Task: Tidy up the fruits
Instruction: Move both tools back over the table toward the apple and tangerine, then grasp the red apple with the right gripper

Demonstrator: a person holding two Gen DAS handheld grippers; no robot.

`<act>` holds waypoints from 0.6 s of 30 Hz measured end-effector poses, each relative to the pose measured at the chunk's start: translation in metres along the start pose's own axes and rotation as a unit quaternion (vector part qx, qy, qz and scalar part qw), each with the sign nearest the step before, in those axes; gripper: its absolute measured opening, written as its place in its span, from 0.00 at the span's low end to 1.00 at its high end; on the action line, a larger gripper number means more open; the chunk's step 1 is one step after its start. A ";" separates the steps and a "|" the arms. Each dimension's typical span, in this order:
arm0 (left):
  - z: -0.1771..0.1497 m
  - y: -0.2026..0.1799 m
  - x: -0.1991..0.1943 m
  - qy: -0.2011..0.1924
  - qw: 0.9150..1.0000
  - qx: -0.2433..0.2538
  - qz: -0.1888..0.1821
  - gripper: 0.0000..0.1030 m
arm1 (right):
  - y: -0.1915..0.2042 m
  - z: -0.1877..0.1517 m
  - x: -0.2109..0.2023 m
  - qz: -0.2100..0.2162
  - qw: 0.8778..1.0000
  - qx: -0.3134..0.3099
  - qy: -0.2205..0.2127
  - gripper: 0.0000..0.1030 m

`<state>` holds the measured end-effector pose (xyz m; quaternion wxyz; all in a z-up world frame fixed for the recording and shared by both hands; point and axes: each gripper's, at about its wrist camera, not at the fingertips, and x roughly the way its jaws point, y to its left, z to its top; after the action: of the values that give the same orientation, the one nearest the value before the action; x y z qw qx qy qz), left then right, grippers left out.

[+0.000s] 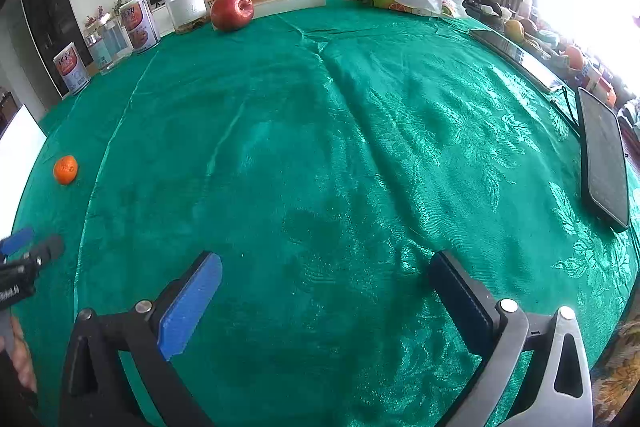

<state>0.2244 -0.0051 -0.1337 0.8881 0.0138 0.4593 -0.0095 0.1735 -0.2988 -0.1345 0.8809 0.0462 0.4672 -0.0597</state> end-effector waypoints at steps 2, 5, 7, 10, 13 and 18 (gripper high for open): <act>0.013 0.006 0.011 0.009 1.000 -0.007 0.010 0.98 | 0.001 0.000 0.001 -0.004 1.000 -0.006 0.003 1.00; 0.019 0.019 0.020 0.012 1.000 -0.023 0.014 0.99 | 0.002 0.004 0.002 0.004 1.000 -0.006 0.020 1.00; 0.015 0.026 0.020 0.003 0.999 -0.033 0.016 0.99 | 0.001 0.019 0.002 0.055 0.998 0.005 0.024 1.00; 0.014 0.027 0.019 -0.004 0.999 -0.034 0.017 0.99 | 0.005 0.065 0.017 0.127 0.991 0.024 0.023 1.00; 0.013 0.024 0.017 -0.010 0.999 -0.029 0.023 0.99 | 0.017 0.127 0.044 0.150 0.988 0.028 0.001 1.00; 0.013 0.028 0.018 -0.011 0.999 -0.037 0.015 0.99 | 0.071 0.231 0.096 0.132 0.991 -0.011 -0.021 1.00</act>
<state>0.2465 0.0219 -0.1405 0.8929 -0.0125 0.4496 0.0211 0.4263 -0.2663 -0.0834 0.8914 0.0962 0.4387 0.0610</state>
